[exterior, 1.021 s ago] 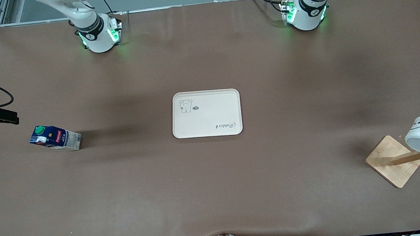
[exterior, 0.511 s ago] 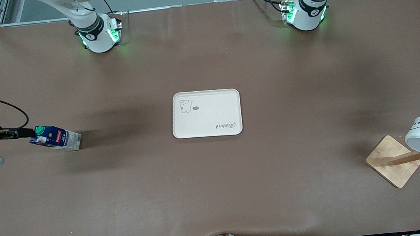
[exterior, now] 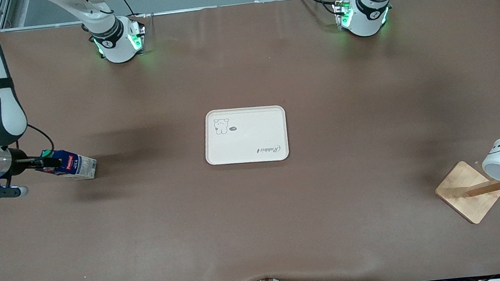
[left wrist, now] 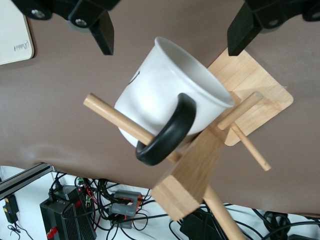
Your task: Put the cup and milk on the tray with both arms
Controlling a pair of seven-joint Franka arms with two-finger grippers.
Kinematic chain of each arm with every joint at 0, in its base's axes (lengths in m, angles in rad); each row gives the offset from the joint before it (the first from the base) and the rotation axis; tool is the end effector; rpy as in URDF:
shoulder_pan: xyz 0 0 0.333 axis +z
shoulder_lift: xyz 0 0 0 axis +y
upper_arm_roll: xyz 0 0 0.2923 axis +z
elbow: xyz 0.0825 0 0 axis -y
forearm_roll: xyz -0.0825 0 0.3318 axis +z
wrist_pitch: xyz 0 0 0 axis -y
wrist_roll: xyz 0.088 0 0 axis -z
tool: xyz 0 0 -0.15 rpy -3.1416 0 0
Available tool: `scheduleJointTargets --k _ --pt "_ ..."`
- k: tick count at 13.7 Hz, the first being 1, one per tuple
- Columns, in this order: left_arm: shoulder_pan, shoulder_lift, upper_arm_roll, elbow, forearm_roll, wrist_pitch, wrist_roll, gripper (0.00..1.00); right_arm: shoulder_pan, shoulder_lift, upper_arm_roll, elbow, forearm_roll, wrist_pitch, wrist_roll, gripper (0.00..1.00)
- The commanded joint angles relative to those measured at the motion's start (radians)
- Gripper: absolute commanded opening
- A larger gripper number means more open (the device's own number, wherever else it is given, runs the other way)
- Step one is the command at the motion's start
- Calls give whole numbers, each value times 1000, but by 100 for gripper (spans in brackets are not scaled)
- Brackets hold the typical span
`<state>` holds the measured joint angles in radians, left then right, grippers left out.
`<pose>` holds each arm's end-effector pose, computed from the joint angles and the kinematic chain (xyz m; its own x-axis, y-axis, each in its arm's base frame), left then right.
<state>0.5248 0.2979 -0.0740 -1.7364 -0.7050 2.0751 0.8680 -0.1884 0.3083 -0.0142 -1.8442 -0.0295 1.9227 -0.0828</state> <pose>0.5656 0.2133 0.3880 0.9111 0.0331 0.4108 -0.1652 -0.8839 0.4375 0.5297 -0.1119 0.3071 0.9677 -0.1044 -0.2295 -0.1049 -0.9944 0.0100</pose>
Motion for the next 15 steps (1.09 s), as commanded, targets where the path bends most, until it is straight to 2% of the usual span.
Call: scheduleJointTargets --k 1,2,5,6,7,9,12,15 --pt "-6 12 -7 14 -27 8 20 96 -16 -31 13 -64 42 39 8 100" --pt "-18 12 -7 14 -25 8 14 89 -16 -31 13 -85 42 70 8 100" --pt "-31 12 -7 23 -22 8 5 78 -19 -32 13 -112 42 98 6 100" --pt "-31 12 -9 23 -22 8 5 76 -22 -32 13 -112 42 93 0 80" --pt "-32 12 -9 23 -22 8 3 74 -29 -32 13 -110 42 90 -3 50" --pt "-42 13 -9 25 -21 10 3 71 -31 -34 13 -109 42 78 -5 0" --pt "-45 21 -10 40 -22 10 5 71 -25 -35 13 -52 42 -29 -3 0" --pt "-66 35 -10 57 -24 29 3 71 -14 -34 17 58 40 -183 -8 0"
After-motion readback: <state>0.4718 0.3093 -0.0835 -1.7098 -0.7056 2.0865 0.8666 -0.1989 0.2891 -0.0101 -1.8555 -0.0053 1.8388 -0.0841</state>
